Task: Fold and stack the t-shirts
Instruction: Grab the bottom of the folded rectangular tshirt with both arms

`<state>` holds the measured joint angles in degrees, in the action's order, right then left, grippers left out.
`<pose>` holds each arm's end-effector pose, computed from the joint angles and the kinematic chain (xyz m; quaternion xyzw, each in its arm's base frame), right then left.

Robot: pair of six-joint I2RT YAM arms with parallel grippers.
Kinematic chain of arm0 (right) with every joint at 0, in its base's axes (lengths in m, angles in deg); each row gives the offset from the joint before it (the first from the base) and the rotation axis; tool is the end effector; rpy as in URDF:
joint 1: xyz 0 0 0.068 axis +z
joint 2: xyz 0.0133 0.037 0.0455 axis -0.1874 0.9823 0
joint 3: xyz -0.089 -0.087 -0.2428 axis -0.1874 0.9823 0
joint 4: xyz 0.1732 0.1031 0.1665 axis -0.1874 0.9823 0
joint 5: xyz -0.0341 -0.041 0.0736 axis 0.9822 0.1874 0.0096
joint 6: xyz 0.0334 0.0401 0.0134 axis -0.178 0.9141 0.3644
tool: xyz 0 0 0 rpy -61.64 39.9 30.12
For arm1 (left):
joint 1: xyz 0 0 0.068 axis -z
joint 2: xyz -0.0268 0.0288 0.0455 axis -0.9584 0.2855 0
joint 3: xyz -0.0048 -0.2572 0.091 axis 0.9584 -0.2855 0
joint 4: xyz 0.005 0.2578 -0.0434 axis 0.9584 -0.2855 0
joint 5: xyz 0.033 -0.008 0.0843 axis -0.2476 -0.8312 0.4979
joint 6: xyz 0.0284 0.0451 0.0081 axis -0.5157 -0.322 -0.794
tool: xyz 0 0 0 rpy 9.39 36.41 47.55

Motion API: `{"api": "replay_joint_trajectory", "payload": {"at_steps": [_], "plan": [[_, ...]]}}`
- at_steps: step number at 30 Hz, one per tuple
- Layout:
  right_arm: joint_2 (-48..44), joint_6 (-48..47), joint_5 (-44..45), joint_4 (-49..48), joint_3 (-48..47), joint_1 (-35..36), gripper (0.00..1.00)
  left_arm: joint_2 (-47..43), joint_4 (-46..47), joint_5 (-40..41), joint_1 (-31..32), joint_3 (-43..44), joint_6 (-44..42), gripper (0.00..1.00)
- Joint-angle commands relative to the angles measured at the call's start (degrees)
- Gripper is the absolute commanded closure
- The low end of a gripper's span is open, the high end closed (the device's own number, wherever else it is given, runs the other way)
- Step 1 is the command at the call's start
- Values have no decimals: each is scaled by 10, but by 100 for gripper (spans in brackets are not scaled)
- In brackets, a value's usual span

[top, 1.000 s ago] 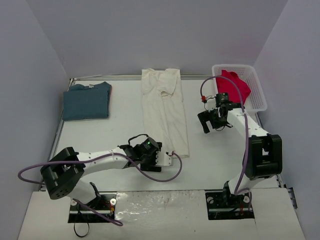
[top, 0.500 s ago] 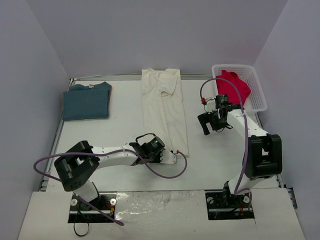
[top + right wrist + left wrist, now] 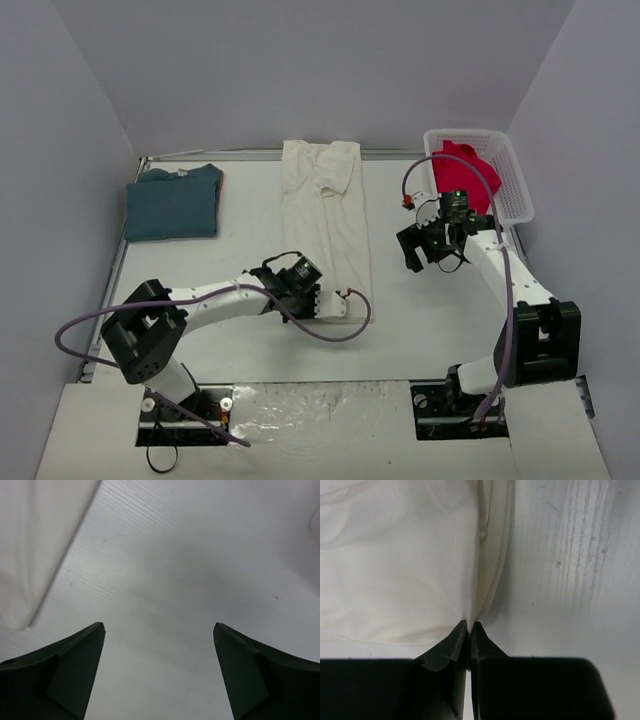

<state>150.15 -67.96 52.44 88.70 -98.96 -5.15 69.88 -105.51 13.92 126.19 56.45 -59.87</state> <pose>0.3056 0.0402 0.2504 -0.2835 0.8853 0.0760 0.3605 0.1816 -0.2491 0.1843 0.6954 0.6617 -0.1176 0.2545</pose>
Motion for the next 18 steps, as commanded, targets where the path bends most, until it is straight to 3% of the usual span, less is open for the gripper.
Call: {"api": "replay_joint_trajectory", "payload": {"at_steps": [1, 6, 8, 9, 12, 18], "plan": [[-65, -38, -107, 25, -1, -1, 20, -15, -69, -106, -48, 36, 1, 98], [-84, -60, -160, 34, 7, 4, 25, 21, -102, -189, -108, 73, 22, 98], [-91, -70, -192, 25, 21, 3, 13, 34, -115, -217, -126, 86, 23, 98], [-94, -75, -201, 25, 28, 5, 0, 36, -116, -224, -130, 89, 22, 98], [-123, -132, -220, 32, 39, 23, 0, 44, -119, -239, -139, 89, 22, 98], [-155, -264, -167, 30, 94, 111, 0, 65, -143, -288, -159, 104, 23, 98]]}}
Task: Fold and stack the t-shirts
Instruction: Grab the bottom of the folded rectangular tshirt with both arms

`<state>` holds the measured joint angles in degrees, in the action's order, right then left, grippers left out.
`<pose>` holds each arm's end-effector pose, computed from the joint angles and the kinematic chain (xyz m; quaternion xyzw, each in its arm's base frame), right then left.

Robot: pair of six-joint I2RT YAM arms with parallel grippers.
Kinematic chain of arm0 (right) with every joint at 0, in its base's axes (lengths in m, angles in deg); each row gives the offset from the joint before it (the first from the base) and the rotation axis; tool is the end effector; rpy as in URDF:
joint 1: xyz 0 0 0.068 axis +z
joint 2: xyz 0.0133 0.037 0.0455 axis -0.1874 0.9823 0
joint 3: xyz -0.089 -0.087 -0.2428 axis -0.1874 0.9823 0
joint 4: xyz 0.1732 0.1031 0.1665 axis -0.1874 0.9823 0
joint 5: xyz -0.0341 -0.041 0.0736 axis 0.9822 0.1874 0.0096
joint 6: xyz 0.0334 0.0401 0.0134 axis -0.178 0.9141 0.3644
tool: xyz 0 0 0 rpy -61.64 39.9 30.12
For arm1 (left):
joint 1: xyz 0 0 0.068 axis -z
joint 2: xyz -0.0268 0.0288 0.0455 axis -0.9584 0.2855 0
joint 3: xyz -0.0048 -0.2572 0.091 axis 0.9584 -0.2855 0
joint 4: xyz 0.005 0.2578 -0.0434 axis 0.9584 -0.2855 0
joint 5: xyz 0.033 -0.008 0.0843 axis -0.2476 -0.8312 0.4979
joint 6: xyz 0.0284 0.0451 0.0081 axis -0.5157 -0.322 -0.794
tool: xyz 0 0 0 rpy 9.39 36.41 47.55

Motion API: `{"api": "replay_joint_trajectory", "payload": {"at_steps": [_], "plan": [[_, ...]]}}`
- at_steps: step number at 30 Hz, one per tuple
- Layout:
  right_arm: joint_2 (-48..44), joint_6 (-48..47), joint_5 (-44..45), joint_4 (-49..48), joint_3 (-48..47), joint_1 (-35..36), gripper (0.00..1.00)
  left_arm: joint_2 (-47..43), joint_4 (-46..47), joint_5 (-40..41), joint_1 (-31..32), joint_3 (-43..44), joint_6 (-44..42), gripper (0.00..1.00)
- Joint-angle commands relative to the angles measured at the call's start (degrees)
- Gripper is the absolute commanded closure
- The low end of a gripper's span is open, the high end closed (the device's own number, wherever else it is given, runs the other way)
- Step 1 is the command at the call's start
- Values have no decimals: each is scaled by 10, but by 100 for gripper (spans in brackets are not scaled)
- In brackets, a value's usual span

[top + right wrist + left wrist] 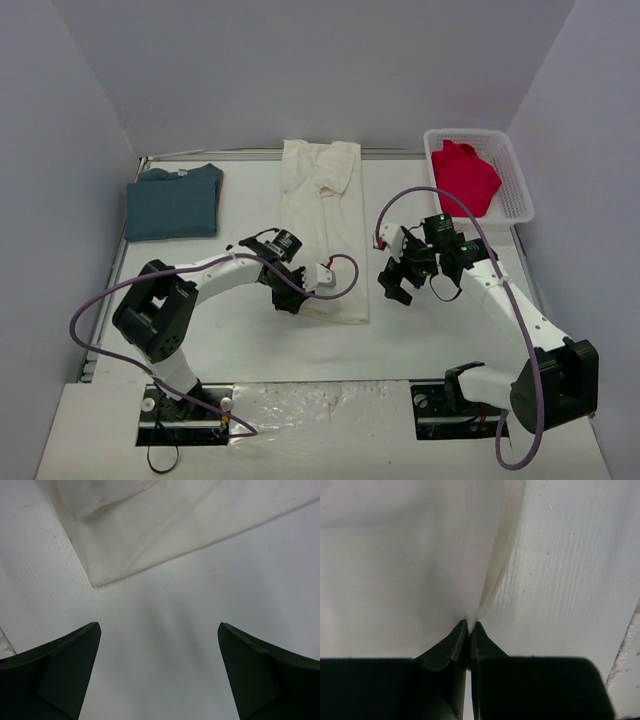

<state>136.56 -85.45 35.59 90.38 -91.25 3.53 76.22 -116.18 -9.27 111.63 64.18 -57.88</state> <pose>0.2406 0.0815 0.2699 -0.5096 0.7331 0.1702 0.4171 0.2410 -0.2145 0.1853 0.6068 0.7217 -0.2833 0.1753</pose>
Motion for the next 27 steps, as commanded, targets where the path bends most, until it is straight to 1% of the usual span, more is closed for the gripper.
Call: {"api": "replay_joint_trajectory", "payload": {"at_steps": [1, 4, 9, 11, 13, 14, 16, 19, 23, 25, 27], "plan": [[-18, -100, -1, 12, 23, 31, 0, 4, -38, -62, -15, 30, 4, 98], [-7, -114, -3, 3, 38, 54, 0, 16, -44, -80, -25, 32, 7, 98], [12, -98, 9, -35, 61, 90, 2, 32, -50, -153, -73, 37, 14, 98], [20, -96, 34, -64, 74, 110, 5, 44, -59, -162, -82, 43, 12, 98], [41, -86, 57, -84, 82, 147, 7, 53, -67, -171, -88, 54, 13, 97], [49, -84, 62, -87, 82, 157, 10, 62, -71, -173, -89, 58, 11, 98], [70, -75, 69, -96, 79, 185, 15, 70, -75, -181, -89, 64, 11, 97], [90, -60, 61, -102, 69, 213, 18, 74, -80, -189, -92, 67, 10, 98], [106, -47, 59, -104, 53, 241, 23, 83, -89, -195, -95, 74, 7, 97], [120, -46, 61, -102, 45, 247, 27, 88, -92, -199, -97, 77, 6, 98], [134, -47, 63, -103, 45, 250, 28, 91, -96, -202, -98, 80, 4, 98]]}}
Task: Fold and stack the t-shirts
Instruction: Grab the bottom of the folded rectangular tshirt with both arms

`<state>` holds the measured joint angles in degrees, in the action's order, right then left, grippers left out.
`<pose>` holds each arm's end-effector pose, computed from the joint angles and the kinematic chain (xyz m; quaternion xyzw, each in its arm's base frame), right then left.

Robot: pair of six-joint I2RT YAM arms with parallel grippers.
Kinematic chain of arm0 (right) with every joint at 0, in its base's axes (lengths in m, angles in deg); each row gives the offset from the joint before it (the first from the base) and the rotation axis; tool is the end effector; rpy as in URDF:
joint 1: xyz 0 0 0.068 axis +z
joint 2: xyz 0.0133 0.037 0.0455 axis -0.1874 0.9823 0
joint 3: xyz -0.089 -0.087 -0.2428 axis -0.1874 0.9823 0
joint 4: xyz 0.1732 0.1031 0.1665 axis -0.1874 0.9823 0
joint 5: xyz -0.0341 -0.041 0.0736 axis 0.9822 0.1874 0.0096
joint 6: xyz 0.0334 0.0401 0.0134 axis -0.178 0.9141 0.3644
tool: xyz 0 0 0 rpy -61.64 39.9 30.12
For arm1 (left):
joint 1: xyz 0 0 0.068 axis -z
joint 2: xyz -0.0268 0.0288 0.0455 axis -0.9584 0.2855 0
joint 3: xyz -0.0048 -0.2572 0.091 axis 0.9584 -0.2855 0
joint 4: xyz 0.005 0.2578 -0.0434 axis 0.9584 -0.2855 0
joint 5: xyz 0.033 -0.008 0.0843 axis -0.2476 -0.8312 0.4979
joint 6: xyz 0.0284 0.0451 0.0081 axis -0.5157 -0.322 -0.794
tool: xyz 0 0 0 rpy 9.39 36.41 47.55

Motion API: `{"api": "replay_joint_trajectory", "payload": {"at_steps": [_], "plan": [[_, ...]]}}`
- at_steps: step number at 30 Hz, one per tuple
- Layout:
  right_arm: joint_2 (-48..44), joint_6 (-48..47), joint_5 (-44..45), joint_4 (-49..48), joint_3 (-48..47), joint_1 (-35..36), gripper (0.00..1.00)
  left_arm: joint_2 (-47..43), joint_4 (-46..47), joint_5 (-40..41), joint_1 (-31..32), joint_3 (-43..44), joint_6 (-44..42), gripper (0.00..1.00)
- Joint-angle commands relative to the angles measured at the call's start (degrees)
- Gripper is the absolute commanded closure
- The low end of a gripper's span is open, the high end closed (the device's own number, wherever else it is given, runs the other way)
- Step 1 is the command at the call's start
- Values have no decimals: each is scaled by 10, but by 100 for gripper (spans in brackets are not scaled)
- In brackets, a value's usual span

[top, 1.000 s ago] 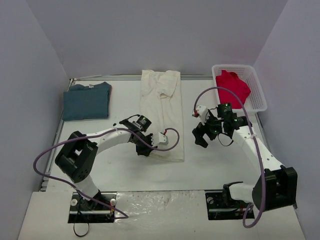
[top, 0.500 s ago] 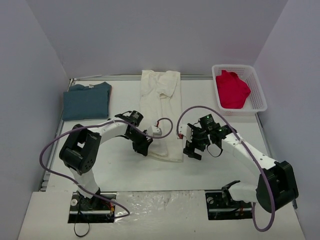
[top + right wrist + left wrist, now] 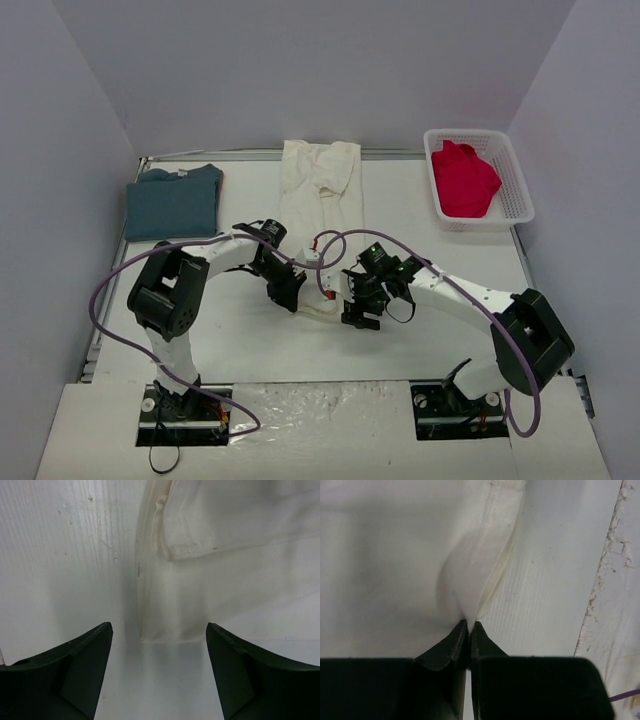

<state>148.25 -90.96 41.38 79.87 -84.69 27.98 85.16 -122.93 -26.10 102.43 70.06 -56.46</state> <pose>0.2063 0.1866 0.1948 -0.6810 0.6250 0.2011 0.3243 0.2829 -0.1881 0.1667 0.5087 0.7461 -0.4144 0.1135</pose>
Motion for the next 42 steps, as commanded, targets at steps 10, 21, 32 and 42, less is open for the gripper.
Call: {"api": "replay_joint_trajectory", "payload": {"at_steps": [10, 21, 32, 42], "plan": [[90, -3, 18, -9, -24, 10, 40, 9, -43, -50, -17, 25, -21, 98], [103, 13, 46, 3, -35, 12, 90, 10, -58, -61, -28, 31, -28, 98], [29, 6, 29, 188, -135, 5, 98, -21, -222, -47, -46, 109, -118, 98], [-21, -12, -41, 322, -200, 0, 100, -100, -372, -56, -45, 136, -223, 98]]}}
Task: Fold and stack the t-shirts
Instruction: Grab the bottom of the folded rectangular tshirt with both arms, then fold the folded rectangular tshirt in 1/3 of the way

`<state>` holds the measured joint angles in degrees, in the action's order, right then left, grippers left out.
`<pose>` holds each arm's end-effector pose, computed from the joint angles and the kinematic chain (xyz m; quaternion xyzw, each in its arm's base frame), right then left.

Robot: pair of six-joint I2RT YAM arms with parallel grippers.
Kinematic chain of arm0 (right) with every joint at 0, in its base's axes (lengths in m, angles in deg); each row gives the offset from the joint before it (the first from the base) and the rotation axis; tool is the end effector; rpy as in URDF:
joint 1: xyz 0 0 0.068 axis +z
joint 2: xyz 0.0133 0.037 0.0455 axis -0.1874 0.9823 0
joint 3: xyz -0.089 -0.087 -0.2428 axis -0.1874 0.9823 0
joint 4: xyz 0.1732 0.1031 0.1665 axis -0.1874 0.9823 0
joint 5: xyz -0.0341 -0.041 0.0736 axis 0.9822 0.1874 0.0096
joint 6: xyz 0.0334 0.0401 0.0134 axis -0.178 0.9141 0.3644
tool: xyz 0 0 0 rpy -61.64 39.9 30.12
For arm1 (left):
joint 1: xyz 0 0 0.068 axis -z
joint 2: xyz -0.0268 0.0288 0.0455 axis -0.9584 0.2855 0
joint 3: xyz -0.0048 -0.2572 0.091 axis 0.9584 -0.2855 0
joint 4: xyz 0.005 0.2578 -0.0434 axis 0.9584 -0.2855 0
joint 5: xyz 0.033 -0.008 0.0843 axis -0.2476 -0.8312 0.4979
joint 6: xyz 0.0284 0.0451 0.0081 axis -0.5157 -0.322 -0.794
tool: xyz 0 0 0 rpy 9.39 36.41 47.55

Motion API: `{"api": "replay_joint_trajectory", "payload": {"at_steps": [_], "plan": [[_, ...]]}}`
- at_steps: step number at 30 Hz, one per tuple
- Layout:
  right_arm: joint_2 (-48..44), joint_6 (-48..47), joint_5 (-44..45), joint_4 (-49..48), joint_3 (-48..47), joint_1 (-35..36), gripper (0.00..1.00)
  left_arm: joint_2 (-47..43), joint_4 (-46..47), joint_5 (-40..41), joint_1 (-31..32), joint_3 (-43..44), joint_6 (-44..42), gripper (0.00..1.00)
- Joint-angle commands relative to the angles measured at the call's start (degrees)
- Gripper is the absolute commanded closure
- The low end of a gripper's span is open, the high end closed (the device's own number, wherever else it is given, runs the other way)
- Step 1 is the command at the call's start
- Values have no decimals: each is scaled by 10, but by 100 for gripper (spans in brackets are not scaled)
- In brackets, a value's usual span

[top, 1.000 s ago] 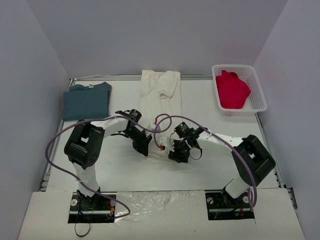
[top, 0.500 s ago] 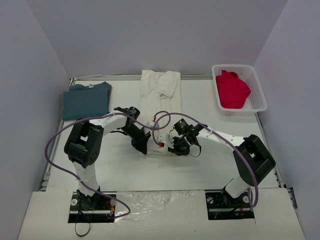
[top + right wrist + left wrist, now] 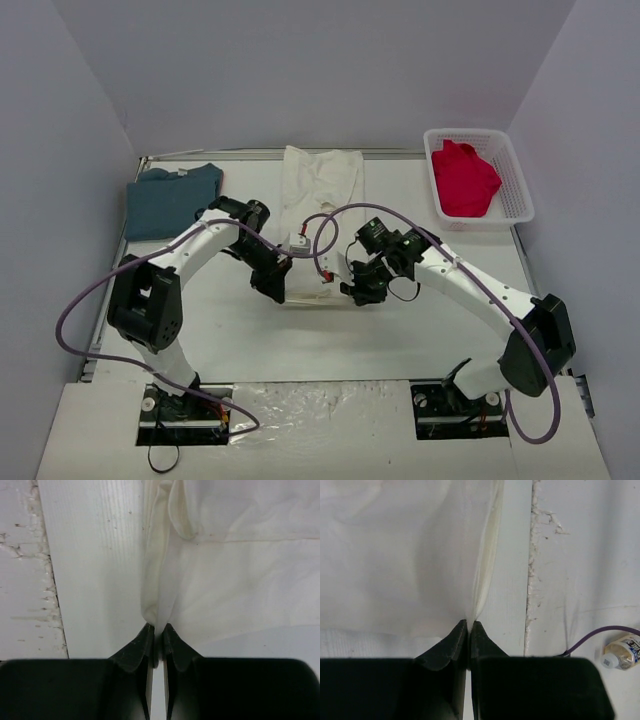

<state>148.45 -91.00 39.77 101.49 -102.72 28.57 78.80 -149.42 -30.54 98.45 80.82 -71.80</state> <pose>0.2138 0.1976 0.2674 -0.6863 0.6283 0.2201 0.2928 0.2736 -0.1597 0.2451 0.5459 0.7026 -0.4413 0.1165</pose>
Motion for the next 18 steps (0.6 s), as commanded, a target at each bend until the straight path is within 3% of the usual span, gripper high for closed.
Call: {"api": "replay_joint_trajectory", "payload": {"at_steps": [1, 6, 18], "plan": [[-26, -13, -35, 112, -27, -8, 100, -41, -143, -17, -5, 34, -81, 98], [-40, -23, -59, 142, -45, -22, 100, -56, -235, -39, -4, 52, -143, 98], [-40, -81, -125, 257, -90, -25, 100, -76, -294, -52, 11, 55, -182, 98]]}}
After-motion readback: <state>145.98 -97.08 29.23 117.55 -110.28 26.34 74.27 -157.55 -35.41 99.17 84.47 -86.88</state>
